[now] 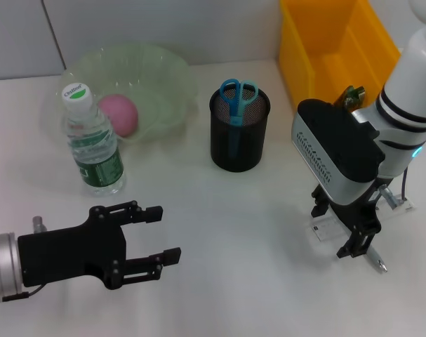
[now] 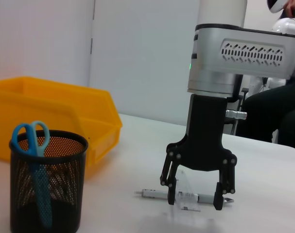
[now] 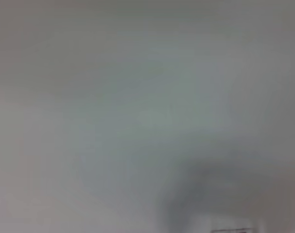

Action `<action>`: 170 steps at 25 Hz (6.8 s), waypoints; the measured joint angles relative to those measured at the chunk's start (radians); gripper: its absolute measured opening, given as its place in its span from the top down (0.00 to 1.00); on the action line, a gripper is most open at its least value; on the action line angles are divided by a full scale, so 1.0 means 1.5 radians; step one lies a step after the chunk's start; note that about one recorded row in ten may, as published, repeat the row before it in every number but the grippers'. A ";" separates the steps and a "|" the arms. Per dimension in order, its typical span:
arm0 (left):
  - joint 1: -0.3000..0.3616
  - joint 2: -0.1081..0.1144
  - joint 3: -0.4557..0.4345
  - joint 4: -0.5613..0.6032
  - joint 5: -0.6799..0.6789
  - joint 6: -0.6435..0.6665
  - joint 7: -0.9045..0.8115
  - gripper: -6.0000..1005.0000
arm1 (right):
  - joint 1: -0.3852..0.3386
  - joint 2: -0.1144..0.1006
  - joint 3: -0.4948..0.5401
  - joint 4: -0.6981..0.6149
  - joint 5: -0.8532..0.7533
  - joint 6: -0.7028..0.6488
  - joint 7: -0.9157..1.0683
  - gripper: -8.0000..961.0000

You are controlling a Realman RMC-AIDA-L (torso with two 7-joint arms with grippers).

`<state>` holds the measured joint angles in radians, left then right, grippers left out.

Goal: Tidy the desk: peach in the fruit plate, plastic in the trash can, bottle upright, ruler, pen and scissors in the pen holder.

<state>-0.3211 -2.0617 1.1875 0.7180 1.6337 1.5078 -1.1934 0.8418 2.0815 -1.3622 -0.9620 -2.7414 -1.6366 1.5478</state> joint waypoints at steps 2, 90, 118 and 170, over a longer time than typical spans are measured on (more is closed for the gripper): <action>-0.005 0.000 0.002 -0.003 0.000 0.000 0.000 0.26 | -0.001 0.001 0.000 0.001 0.000 0.000 0.000 0.19; -0.024 0.001 -0.012 -0.015 -0.002 0.065 0.025 0.26 | -0.187 0.001 0.093 0.031 0.885 0.369 -0.219 0.53; -0.023 0.002 -0.013 -0.018 0.000 0.061 0.021 0.26 | -0.180 0.002 0.101 0.153 0.966 0.378 -0.306 0.47; -0.015 -0.003 -0.030 -0.013 -0.016 0.094 0.105 0.26 | -0.089 -0.012 0.235 -0.336 -0.044 -0.189 0.793 0.13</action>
<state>-0.3435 -2.0663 1.1417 0.6990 1.6095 1.6489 -1.0364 0.7084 2.0641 -1.0098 -1.4656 -2.8067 -1.9195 2.7380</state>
